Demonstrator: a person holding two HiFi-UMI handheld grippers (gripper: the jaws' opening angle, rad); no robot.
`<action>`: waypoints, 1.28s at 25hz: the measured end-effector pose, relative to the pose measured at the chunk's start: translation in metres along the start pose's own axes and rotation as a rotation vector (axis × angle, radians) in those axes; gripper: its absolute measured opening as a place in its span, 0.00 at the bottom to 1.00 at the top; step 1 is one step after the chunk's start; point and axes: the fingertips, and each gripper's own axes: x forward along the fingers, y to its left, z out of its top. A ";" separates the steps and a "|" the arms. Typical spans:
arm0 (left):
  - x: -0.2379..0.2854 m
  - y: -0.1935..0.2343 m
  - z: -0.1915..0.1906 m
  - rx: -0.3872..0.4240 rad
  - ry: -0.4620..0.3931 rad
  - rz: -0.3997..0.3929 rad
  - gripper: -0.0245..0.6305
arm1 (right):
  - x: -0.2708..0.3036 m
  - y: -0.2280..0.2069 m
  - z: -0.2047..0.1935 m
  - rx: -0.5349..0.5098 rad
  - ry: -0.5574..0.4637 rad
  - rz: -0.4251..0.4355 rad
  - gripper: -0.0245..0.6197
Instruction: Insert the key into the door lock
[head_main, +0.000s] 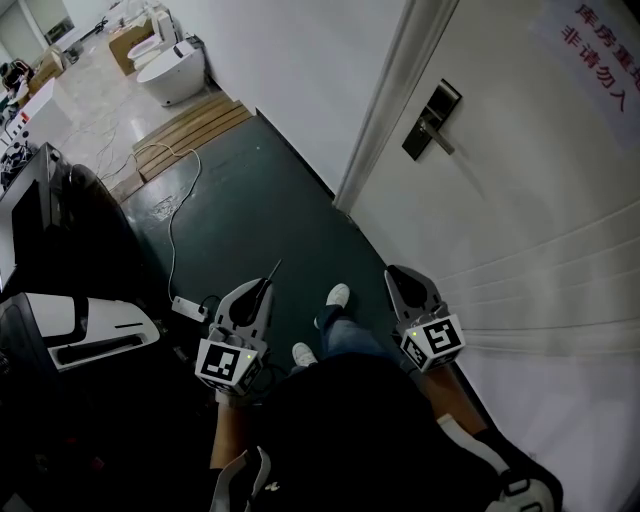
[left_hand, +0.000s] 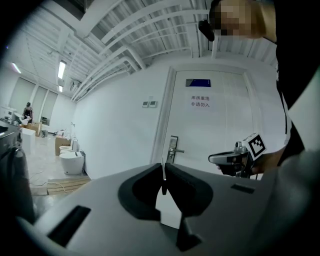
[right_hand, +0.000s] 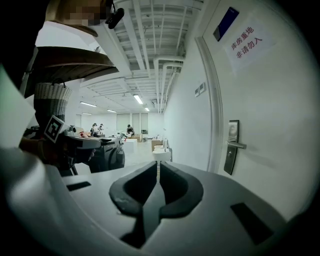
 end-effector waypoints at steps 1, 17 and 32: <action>0.005 0.003 0.001 -0.006 0.004 0.006 0.08 | 0.007 -0.004 0.000 0.003 0.001 0.006 0.08; 0.163 0.053 0.002 -0.028 0.077 -0.048 0.08 | 0.110 -0.129 0.016 0.041 0.009 -0.026 0.08; 0.334 0.023 0.014 -0.023 0.159 -0.186 0.08 | 0.131 -0.268 0.018 0.113 -0.001 -0.115 0.08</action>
